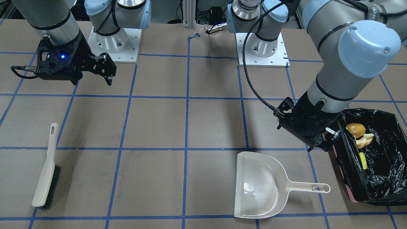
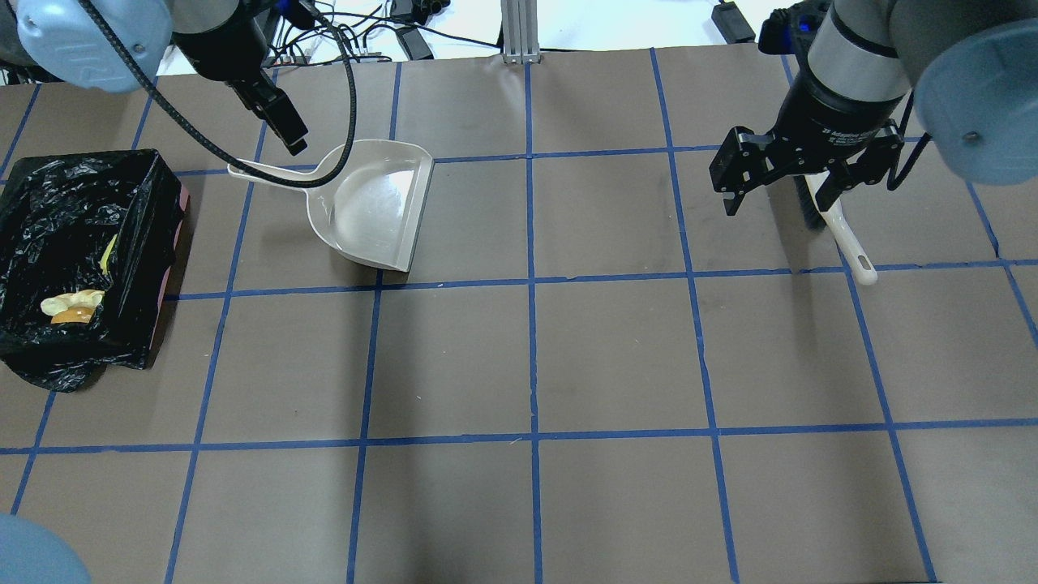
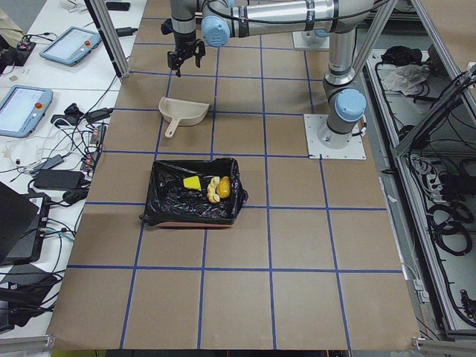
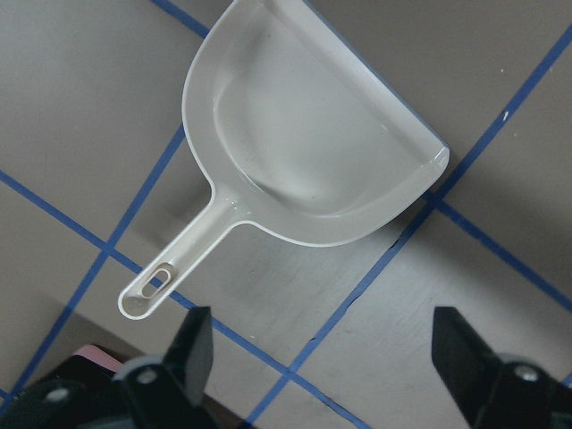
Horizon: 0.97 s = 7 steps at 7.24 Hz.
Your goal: Sweep and dump trash into bin
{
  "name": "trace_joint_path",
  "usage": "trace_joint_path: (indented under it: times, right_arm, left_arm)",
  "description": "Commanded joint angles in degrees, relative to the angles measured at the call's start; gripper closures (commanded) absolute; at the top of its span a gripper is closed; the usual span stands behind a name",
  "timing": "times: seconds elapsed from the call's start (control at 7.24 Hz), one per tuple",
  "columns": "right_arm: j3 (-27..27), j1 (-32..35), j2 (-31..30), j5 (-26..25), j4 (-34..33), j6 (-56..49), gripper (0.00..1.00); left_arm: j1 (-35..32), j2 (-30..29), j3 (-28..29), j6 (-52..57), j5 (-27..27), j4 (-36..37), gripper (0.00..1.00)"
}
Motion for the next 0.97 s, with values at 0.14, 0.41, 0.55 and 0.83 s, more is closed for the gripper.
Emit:
trace_joint_path:
  times: [0.14, 0.41, 0.55, 0.83]
  right_arm:
    - [0.01, 0.00, 0.07, 0.09, 0.00, 0.03, 0.00]
    - [0.01, 0.00, 0.07, -0.09, -0.09, -0.06, 0.00]
    - [0.01, 0.00, 0.16, -0.09, -0.18, -0.06, 0.00]
    - [-0.07, 0.00, 0.16, -0.17, -0.09, -0.06, 0.00]
  left_arm:
    - [-0.45, 3.55, -0.17, -22.36, -0.39, -4.24, 0.00]
    - [-0.45, 6.89, -0.26, -31.70, -4.50, -10.56, 0.00]
    - [-0.37, 7.95, -0.35, -33.83, -3.56, -10.67, 0.00]
    - [0.51, 9.71, -1.04, -33.85, -3.55, -10.76, 0.00]
